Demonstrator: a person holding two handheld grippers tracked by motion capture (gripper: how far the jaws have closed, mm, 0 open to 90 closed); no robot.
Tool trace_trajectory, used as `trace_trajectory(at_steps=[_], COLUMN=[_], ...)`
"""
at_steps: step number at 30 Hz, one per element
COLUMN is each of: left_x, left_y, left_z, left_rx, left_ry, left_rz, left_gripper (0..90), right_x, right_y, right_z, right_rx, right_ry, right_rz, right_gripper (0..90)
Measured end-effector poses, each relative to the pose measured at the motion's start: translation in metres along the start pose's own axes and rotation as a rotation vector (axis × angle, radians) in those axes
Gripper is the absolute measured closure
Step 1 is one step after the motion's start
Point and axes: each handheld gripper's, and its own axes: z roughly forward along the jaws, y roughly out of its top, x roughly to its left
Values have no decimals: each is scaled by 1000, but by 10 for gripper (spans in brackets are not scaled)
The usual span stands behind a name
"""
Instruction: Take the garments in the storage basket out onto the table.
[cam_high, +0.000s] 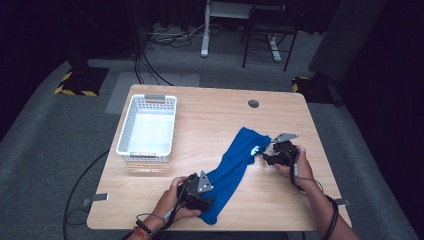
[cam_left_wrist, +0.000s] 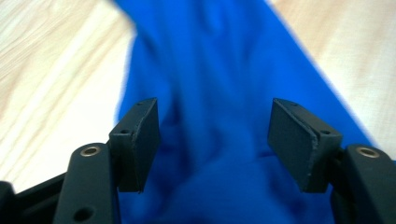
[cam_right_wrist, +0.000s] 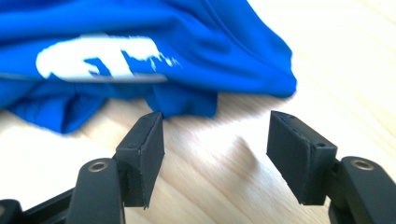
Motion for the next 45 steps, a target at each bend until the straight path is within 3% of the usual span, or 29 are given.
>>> trace_trajectory(at_steps=[4,7,9,10,12,14,16,18,22,26,29,32,35,39,45], left_x=[4,18,29,36,41,49,50,50,52,53,51,51,52,56,61], left_y=[20,47,66,75,81,92,94,95,90,82,77,73,71,67,59], left_z=[-4,5,20,30,38,62,72,81,85,82,79,76,73,67,59], left_rx=[-74,-88,-83,-77,-64,-26,-10,20,30,9,-4,-16,-17,-8,34], left_ry=[-13,65,116,127,129,149,151,171,172,173,183,174,170,184,207], left_rz=[5,19,35,23,18,16,17,28,8,-22,-39,-62,-71,-90,-77], left_gripper=[338,343,354,378,399,423,420,426,453,460,460,460,455,439,472], right_x=[-1,0,0,1,4,7,8,7,10,31,35,36,40,41,36], right_y=[-3,2,7,9,10,10,11,11,11,12,12,13,15,17,16], right_z=[-2,-2,-1,-1,-1,0,4,8,7,3,10,12,11,11,7], right_rx=[-68,-95,-103,-109,-115,-103,-84,-82,-104,-124,-94,-98,-85,-74,-39], right_ry=[34,35,23,19,32,39,28,26,55,109,78,88,62,58,48], right_rz=[22,43,44,50,48,34,24,38,47,-11,-22,-7,-40,-62,-82], right_gripper=[364,356,359,373,409,421,424,417,412,377,370,370,373,389,389])
